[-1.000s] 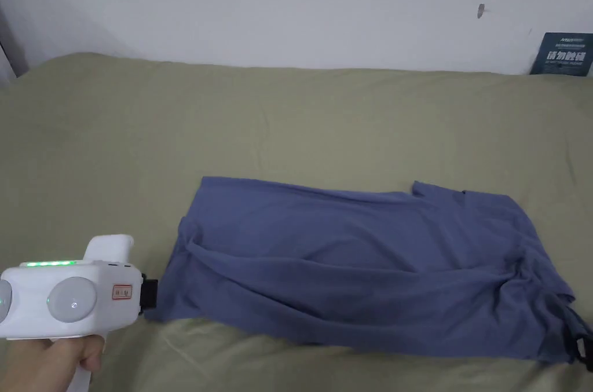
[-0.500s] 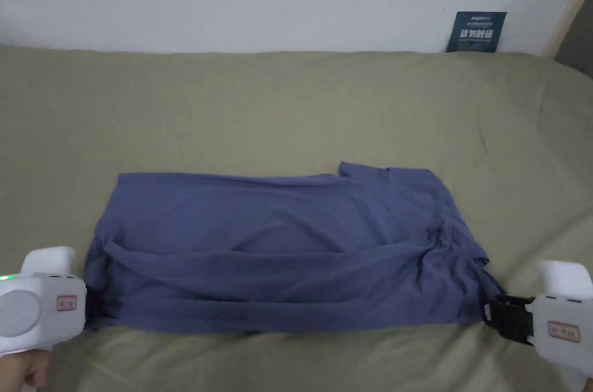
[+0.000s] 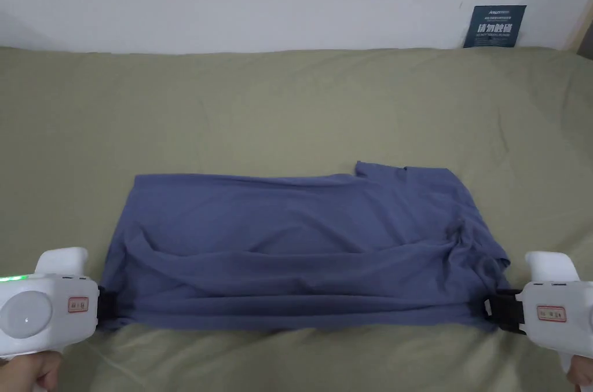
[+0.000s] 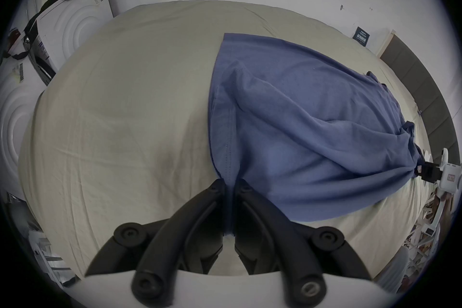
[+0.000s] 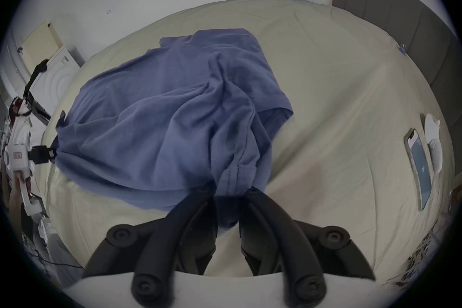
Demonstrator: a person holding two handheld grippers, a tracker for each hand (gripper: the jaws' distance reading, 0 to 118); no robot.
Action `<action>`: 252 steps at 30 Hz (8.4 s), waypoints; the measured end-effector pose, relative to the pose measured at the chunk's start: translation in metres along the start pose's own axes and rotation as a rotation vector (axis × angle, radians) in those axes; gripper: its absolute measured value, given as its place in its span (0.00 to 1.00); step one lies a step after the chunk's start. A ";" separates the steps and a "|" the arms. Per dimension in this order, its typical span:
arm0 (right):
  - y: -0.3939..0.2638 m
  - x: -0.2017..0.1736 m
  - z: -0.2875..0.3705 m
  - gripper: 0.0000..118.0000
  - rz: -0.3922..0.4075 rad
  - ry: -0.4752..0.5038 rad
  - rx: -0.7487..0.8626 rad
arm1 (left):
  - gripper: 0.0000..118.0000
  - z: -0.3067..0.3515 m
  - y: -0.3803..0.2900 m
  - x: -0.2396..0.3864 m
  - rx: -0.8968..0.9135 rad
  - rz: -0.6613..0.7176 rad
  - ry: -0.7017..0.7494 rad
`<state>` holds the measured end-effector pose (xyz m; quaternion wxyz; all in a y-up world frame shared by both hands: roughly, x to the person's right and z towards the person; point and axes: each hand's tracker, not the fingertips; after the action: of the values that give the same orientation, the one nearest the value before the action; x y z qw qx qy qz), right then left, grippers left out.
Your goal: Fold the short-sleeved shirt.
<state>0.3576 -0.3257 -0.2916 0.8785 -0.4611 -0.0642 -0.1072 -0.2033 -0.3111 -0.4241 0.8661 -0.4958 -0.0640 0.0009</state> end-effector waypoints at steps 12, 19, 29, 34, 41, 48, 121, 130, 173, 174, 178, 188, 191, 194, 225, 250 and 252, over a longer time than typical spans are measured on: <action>-0.090 -0.003 0.102 0.14 0.009 0.028 0.030 | 0.05 0.094 -0.083 -0.021 0.019 0.019 -0.035; -0.154 0.000 0.126 0.14 -0.016 0.059 0.024 | 0.05 0.124 -0.150 -0.038 0.004 0.039 -0.066; -0.145 -0.008 0.143 0.91 -0.002 0.063 0.072 | 0.94 0.138 -0.148 -0.035 0.038 0.056 -0.040; -0.113 -0.017 0.154 0.20 0.028 0.021 0.146 | 0.51 0.154 -0.118 -0.030 0.173 0.029 -0.006; -0.047 -0.029 0.126 0.02 0.011 0.024 0.223 | 0.00 0.106 -0.039 -0.016 0.193 0.013 -0.023; -0.012 -0.032 0.081 0.02 0.022 0.021 0.174 | 0.98 0.016 0.029 -0.012 0.055 -0.031 0.056; -0.156 -0.001 0.148 0.94 0.049 -0.037 0.139 | 0.97 0.177 -0.168 -0.043 0.263 -0.014 -0.080; -0.093 -0.129 0.246 0.71 0.102 -0.069 0.701 | 0.79 0.262 -0.116 0.063 0.766 -0.086 -0.008; -0.156 -0.194 0.219 0.01 0.161 -0.221 0.643 | 0.99 0.031 -0.126 -0.153 -0.238 0.380 -0.833; -0.156 -0.193 0.220 0.01 0.158 -0.219 0.643 | 0.99 0.029 -0.125 -0.152 -0.229 0.397 -0.851; -0.158 -0.193 0.220 0.01 0.153 -0.223 0.635 | 0.98 0.014 -0.124 -0.141 -0.271 0.435 -0.988; -0.162 -0.184 0.226 0.01 0.124 -0.203 0.645 | 0.06 0.021 -0.118 -0.129 -0.265 0.409 -0.808; -0.160 -0.180 0.228 0.01 0.114 -0.196 0.656 | 0.06 0.033 -0.116 -0.138 -0.225 0.468 -0.773; -0.157 -0.178 0.228 0.01 0.106 -0.187 0.662 | 0.06 0.049 -0.112 -0.152 -0.199 0.465 -0.729; -0.181 -0.128 0.220 0.01 -0.033 -0.121 0.584 | 0.94 0.056 -0.081 0.171 -0.287 -0.190 -0.392; -0.178 -0.145 0.207 0.02 -0.004 -0.054 0.516 | 0.00 0.052 -0.113 0.095 -0.276 -0.045 -0.624; -0.177 -0.151 0.206 0.02 0.001 -0.049 0.516 | 0.00 0.077 -0.103 0.060 -0.214 -0.021 -0.640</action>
<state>0.1645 -0.2342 -0.0666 0.9652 -0.2245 -0.1105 -0.0756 -0.1587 -0.2938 -0.2907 0.7451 -0.5579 -0.3374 0.1406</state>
